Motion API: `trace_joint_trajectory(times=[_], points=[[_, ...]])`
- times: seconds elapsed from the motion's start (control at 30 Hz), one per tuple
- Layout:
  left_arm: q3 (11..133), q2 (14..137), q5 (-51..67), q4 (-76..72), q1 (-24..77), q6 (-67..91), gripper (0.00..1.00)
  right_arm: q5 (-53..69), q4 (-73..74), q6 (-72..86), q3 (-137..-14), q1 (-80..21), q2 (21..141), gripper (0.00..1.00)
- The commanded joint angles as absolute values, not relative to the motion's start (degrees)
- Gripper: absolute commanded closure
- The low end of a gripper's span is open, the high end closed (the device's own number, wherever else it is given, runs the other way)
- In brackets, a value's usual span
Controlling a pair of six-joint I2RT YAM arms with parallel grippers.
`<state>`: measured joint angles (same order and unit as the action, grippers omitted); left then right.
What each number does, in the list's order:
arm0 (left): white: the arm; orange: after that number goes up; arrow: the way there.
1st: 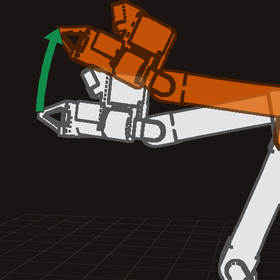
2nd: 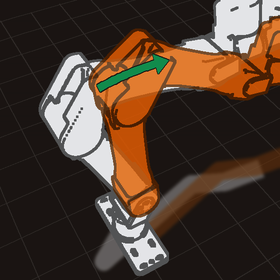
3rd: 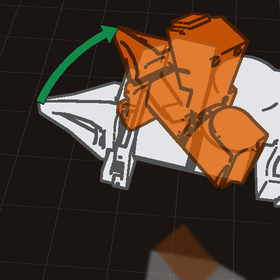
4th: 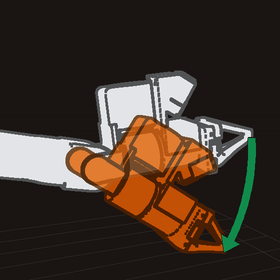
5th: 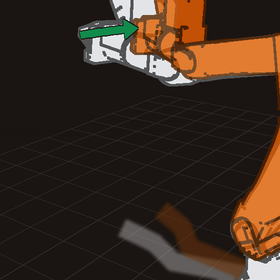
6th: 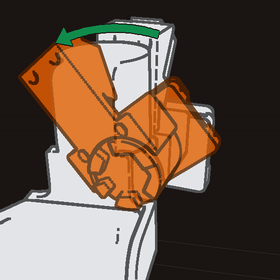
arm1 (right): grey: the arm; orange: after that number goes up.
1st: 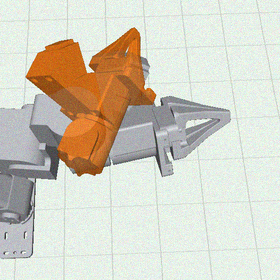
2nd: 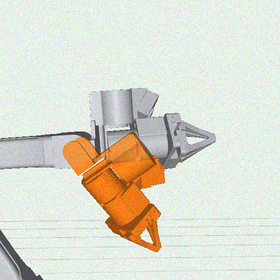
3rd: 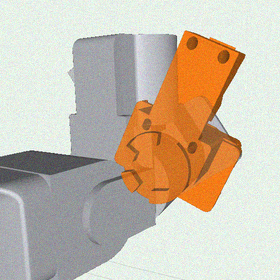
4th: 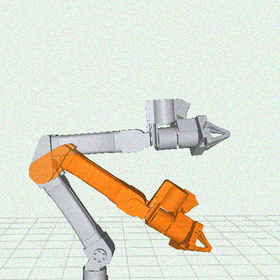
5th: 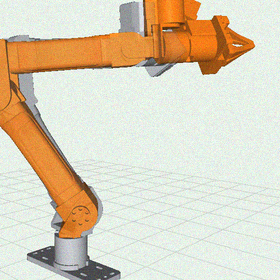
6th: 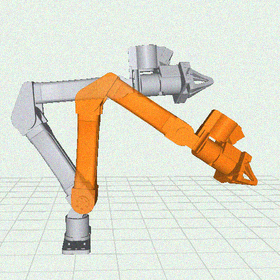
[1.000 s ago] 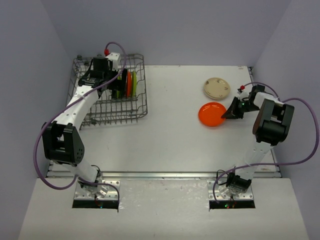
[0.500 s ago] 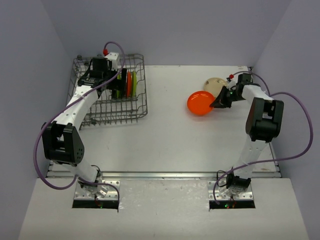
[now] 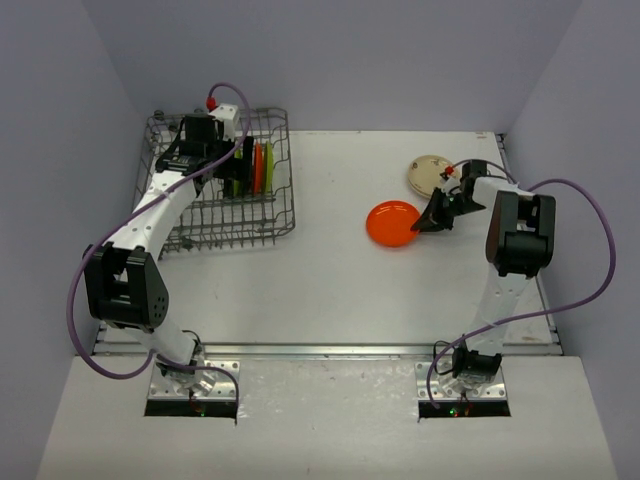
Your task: Unload the plates from the dish rack
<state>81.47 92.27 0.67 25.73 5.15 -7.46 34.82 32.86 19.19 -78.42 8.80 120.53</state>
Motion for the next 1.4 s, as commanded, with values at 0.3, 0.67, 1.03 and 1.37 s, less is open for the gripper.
trace_joint_trajectory(times=[0.3, 0.67, 1.03, 1.37], points=[[85.56, 94.3, 0.36, 24.9, 3.66, -4.55, 0.08, 33.21, 36.42, 11.75, -75.16, 8.88, 118.45, 0.66], [92.15, 101.82, -3.37, 29.02, 1.06, -2.48, 0.48, 31.64, 36.39, 11.69, -76.13, 8.96, 112.71, 0.45], [96.76, 110.13, -5.59, 28.6, 0.0, -3.95, 0.57, 31.24, 36.93, 10.51, -77.36, 8.88, 102.67, 0.03], [101.87, 117.33, 1.02, 28.9, -2.43, -3.79, 0.68, 32.72, 37.99, 9.81, -77.29, 8.88, 98.74, 0.02]])
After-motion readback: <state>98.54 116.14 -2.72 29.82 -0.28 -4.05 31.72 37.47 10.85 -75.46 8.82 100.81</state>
